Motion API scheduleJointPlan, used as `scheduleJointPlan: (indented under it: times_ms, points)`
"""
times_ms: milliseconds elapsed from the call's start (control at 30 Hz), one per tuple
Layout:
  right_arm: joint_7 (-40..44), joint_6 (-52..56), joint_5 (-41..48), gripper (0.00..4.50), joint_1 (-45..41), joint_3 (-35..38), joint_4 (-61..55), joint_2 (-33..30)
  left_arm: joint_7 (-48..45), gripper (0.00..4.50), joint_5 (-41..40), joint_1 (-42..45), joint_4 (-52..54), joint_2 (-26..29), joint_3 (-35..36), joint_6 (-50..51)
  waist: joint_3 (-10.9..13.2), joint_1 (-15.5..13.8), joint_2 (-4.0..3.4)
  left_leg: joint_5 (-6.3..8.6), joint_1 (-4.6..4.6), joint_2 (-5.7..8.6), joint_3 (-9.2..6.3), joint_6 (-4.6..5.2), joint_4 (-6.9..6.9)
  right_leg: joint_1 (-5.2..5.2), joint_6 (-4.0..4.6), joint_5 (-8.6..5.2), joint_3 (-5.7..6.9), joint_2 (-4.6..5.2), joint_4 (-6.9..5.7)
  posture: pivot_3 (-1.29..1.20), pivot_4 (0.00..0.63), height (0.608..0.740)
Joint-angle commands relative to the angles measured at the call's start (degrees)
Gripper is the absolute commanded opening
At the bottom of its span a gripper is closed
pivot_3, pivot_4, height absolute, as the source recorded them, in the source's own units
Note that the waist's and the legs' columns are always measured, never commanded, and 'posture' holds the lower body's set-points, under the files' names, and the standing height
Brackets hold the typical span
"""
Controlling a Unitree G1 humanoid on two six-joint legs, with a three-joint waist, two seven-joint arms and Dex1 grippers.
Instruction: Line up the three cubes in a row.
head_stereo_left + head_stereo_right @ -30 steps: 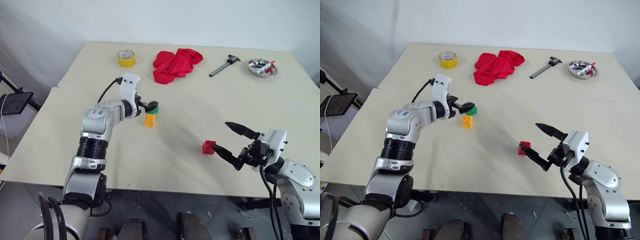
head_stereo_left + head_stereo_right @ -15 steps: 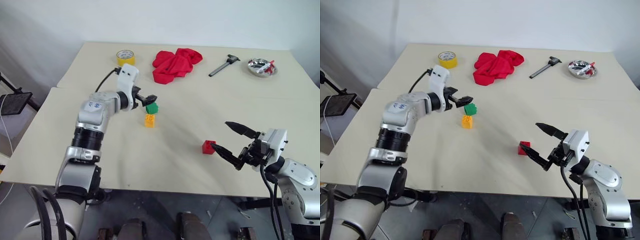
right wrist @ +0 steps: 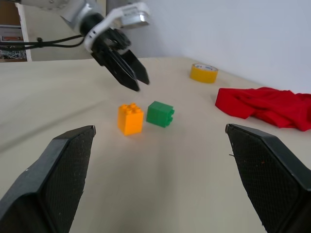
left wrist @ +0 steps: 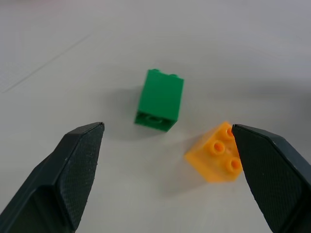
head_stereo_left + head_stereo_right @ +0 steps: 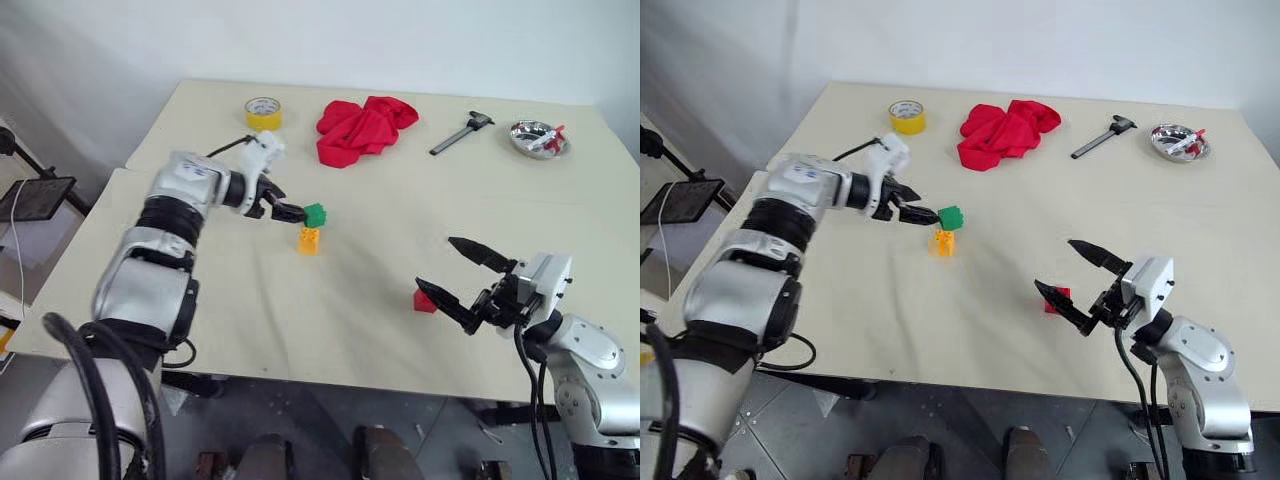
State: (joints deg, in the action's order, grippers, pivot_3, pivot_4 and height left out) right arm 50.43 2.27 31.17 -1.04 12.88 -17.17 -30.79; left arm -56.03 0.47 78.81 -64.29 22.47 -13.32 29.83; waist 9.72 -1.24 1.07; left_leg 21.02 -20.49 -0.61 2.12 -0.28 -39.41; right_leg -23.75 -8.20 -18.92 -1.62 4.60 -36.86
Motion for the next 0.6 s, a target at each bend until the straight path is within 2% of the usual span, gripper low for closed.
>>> scheduleJointPlan:
  times_ms: [33, 200, 433, 600]
  points:
    - [-0.5, -1.0, 0.4, 4.50, 0.9, 1.0, -2.9, 0.0, -1.8, 4.48, 3.5, 3.2, -2.4, -1.7, -1.9, -2.4, 0.0, 0.1, 0.04, 0.00, -0.01, -0.01, 0.00, 0.00, -0.01, 0.00, 0.00, 0.00, 0.00, 0.00, 0.00, 0.00, 0.150, 0.740]
    - [-0.7, -0.5, 0.6, 4.50, 0.6, 0.7, -3.2, -0.1, 6.0, 4.48, 7.3, 5.6, -7.7, -5.4, -1.8, -7.3, 0.0, 0.4, 0.06, 0.00, -0.01, -0.05, 0.06, 0.00, -0.13, -0.02, 0.00, 0.00, -0.01, -0.02, -0.06, 0.00, 0.150, 0.740]
    - [-1.4, -0.5, 0.5, 4.50, 1.0, 0.1, -4.0, 0.5, 9.0, 4.48, 8.1, 7.6, -10.5, -8.1, 0.7, -7.7, 0.0, 0.4, 0.06, 0.01, 0.00, -0.04, 0.07, 0.01, -0.18, -0.03, -0.01, 0.01, -0.05, -0.02, -0.13, 0.00, 0.150, 0.740]
    - [-1.9, -0.8, 0.3, 4.50, 1.1, 0.1, -4.1, 0.8, 10.0, 4.48, 10.7, 7.5, -11.6, -8.4, 0.0, -8.4, 0.0, 0.2, 0.06, 0.01, -0.01, -0.02, 0.08, 0.02, -0.19, -0.02, -0.02, 0.01, -0.05, -0.01, -0.12, 0.00, 0.150, 0.740]
